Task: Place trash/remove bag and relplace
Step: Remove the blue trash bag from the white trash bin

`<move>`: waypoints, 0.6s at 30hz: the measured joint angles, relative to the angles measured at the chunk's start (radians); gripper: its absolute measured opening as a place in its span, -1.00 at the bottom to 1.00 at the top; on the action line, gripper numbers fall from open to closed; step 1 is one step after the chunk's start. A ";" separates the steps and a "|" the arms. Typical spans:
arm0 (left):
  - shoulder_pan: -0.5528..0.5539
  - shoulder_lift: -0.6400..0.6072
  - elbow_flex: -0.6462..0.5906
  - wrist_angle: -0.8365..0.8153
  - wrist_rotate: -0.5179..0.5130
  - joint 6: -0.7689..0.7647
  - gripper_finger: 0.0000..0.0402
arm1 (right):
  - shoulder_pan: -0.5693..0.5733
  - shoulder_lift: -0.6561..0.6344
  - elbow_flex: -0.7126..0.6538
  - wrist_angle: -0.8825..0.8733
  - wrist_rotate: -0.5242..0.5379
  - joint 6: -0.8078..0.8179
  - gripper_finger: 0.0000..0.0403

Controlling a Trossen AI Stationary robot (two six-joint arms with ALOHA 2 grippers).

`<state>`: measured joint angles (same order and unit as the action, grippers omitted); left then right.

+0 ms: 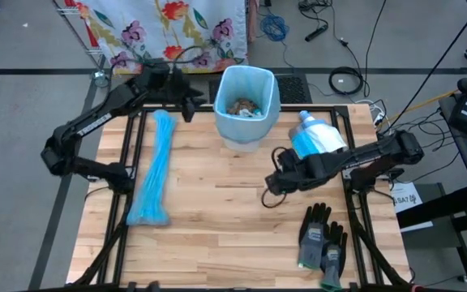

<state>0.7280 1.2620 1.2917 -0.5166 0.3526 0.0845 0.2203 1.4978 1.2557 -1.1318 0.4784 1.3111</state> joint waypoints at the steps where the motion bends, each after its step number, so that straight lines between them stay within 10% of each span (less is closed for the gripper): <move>1: 0.013 -0.029 -0.043 0.011 0.003 -0.004 -0.21 | 0.010 -0.009 -0.029 0.014 -0.001 0.030 -0.16; 9: 0.073 -0.206 -0.446 0.287 0.062 -0.210 -0.20 | 0.066 -0.120 -0.409 0.465 -0.008 0.267 -0.44; 18: 0.085 -0.196 -0.771 0.676 0.169 -0.471 -0.20 | -0.041 -0.297 -0.722 0.980 0.020 0.147 -0.98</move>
<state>0.8131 1.0658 0.5203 0.1598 0.5221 -0.3862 0.1791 1.2008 0.5339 -0.1518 0.4988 1.4584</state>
